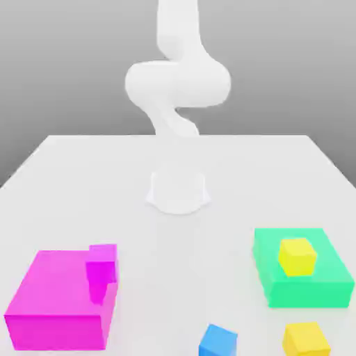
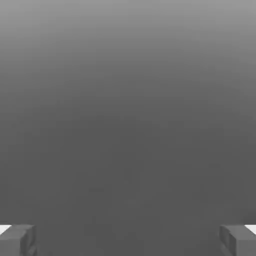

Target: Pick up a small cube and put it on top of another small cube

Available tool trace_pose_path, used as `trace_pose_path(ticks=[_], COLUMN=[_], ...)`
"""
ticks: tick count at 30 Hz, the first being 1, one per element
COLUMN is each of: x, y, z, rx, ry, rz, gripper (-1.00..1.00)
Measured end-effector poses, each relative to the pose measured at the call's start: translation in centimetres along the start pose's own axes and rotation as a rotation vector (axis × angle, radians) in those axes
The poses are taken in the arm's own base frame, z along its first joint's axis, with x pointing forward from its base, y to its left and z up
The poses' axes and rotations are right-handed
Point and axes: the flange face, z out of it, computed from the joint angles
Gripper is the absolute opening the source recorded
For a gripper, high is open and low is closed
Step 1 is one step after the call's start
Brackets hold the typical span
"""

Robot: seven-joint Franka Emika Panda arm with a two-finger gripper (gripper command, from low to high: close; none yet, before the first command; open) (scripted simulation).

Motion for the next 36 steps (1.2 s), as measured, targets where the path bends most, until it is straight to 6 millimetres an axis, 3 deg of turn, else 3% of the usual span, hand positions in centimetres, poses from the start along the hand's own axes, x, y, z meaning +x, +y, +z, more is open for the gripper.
trace_pose_path(ticks=[9, 17, 24, 30, 34, 35, 36], x=[-5.2, -13.1, -21.8, -30.2, -33.6, -34.0, -34.0], y=[-2.9, -2.6, -0.3, 2.7, 5.3, 5.7, 5.7], z=[15.8, 28.4, 37.3, 43.0, 47.2, 47.8, 47.8], rx=[-0.194, -0.324, -0.413, -0.472, -0.479, -0.480, -0.480], ry=[-0.126, -0.264, -0.407, -0.540, -0.557, -0.557, -0.557], rz=[-0.041, -0.083, -0.106, -0.110, -0.109, -0.110, -0.110], gripper=[0.00, 0.00, 0.00, 0.00, 0.00, -1.00, -1.00])
